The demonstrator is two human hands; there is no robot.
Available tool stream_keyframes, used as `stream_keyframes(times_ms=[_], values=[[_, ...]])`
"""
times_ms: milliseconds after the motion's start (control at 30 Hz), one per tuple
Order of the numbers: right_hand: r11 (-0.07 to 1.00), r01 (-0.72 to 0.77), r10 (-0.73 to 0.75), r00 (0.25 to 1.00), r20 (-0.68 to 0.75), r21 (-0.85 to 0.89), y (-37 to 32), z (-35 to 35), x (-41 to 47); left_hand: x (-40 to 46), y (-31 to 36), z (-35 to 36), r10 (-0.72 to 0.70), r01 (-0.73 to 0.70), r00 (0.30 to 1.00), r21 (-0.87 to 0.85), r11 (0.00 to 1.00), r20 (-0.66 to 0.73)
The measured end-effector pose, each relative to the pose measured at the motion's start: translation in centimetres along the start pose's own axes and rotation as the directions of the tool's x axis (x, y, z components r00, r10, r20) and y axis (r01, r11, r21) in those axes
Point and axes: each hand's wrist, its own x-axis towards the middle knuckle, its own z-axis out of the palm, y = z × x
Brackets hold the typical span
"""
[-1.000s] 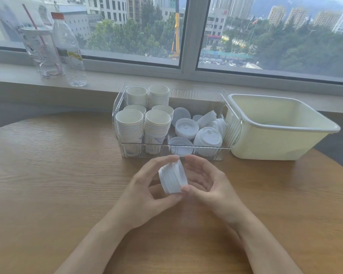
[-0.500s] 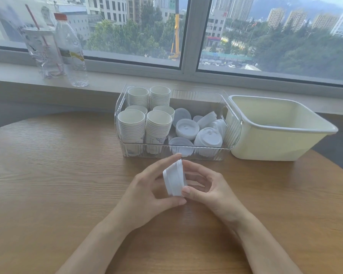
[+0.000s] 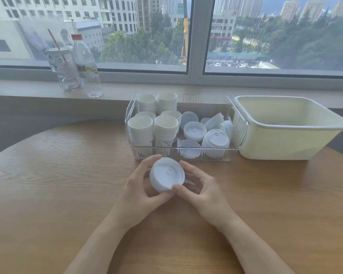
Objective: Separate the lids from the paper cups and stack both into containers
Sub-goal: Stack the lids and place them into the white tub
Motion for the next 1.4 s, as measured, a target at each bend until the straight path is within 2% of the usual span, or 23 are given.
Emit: stream_keyframes(times_ms=[167,533,633,700,767,867,933,1067,1233,1333,1400], values=[[1.000,-0.025,0.026,0.998,0.053,-0.016,-0.2,2.6,1.7,-0.5,-1.6,-2.2,-0.079,0.082,0.996,0.058,0.995,-0.051],[0.976,0.083,-0.061,0.992,0.112,-0.200,-0.3,7.8,5.0,-1.1,-4.3,-8.3,-0.232,0.279,0.931,0.143,0.950,-0.281],[0.975,0.082,-0.061,0.993,0.105,-0.206,-0.4,7.4,4.9,-0.9,-4.3,-8.7,-0.240,0.290,0.930,0.153,0.945,-0.278],[0.973,0.090,-0.071,0.993,0.093,-0.211,-0.6,7.0,4.6,-0.7,-4.4,-8.6,-0.232,0.292,0.937,0.222,0.930,-0.260],[0.970,0.103,-0.085,0.992,0.089,-0.220,-1.0,6.5,4.2,-0.2,-4.0,-8.4,-0.193,0.278,0.944,0.332,0.901,-0.266],[0.959,0.147,-0.130,0.988,0.085,-0.242,-1.8,5.2,3.4,0.6,-1.9,-6.9,-0.001,0.136,0.955,0.434,0.890,-0.297],[0.944,0.182,-0.174,0.983,0.051,-0.276,-2.8,3.8,3.0,1.3,-0.3,-4.9,0.103,0.028,0.954,0.425,0.905,-0.282],[0.894,0.215,-0.268,0.960,-0.082,-0.394,-4.4,-0.4,3.1,3.2,1.4,-0.1,0.178,-0.090,0.959,0.361,0.928,-0.219],[0.768,0.105,-0.345,0.899,-0.270,-0.632,-5.0,-5.5,5.6,5.2,1.0,4.1,0.154,-0.097,0.973,0.300,0.949,-0.173],[0.676,-0.008,-0.278,0.923,-0.266,-0.737,-4.5,-6.9,7.9,5.8,-0.3,4.8,0.166,-0.107,0.971,0.311,0.945,-0.173],[0.653,-0.080,-0.175,0.952,-0.252,-0.753,-4.3,-7.1,9.3,5.9,-1.1,4.7,0.190,-0.124,0.967,0.340,0.932,-0.168]])
